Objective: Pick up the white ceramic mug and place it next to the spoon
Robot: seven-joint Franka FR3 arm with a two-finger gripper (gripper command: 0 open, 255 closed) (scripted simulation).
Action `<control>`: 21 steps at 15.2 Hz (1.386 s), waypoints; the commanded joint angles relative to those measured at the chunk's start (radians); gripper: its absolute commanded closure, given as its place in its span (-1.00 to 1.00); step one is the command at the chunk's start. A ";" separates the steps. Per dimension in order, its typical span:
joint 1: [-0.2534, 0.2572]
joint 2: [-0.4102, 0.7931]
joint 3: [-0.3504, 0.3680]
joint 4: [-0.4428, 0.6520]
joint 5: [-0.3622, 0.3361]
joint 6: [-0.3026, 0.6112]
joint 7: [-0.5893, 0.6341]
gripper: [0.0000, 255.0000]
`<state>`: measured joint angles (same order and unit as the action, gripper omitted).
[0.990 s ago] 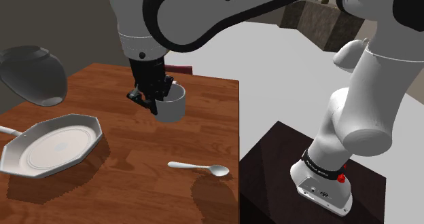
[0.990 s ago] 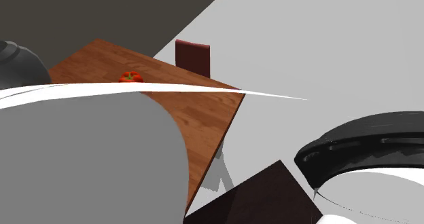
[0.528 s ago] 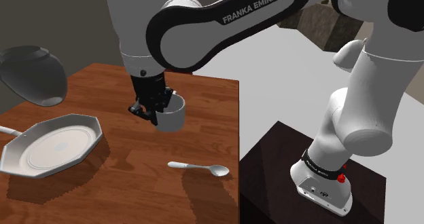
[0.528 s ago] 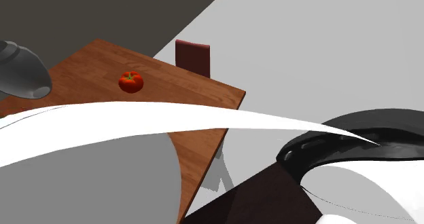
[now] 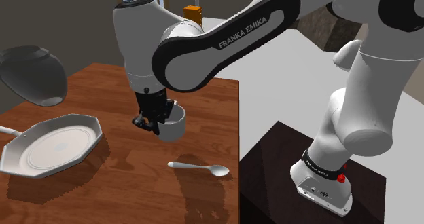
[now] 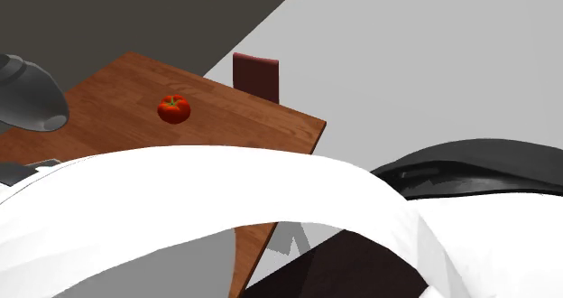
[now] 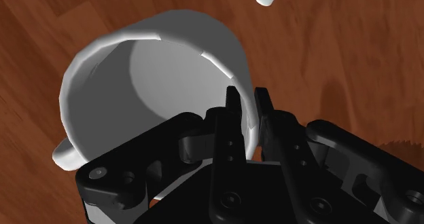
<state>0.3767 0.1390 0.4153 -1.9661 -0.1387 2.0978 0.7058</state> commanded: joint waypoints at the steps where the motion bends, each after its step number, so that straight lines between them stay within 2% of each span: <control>1: 0.001 0.012 -0.001 -0.015 -0.008 0.026 0.006 1.00; 11: 0.009 0.078 -0.011 -0.071 -0.051 0.140 0.040 1.00; 18: 0.009 0.078 -0.011 -0.071 -0.051 0.140 0.040 1.00; 19: 0.009 0.078 -0.011 -0.071 -0.051 0.140 0.040 -1.00; 21: 0.009 0.078 -0.011 -0.071 -0.051 0.140 0.040 -1.00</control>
<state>0.3854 0.2167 0.4043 -2.0374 -0.1894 2.2380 0.7461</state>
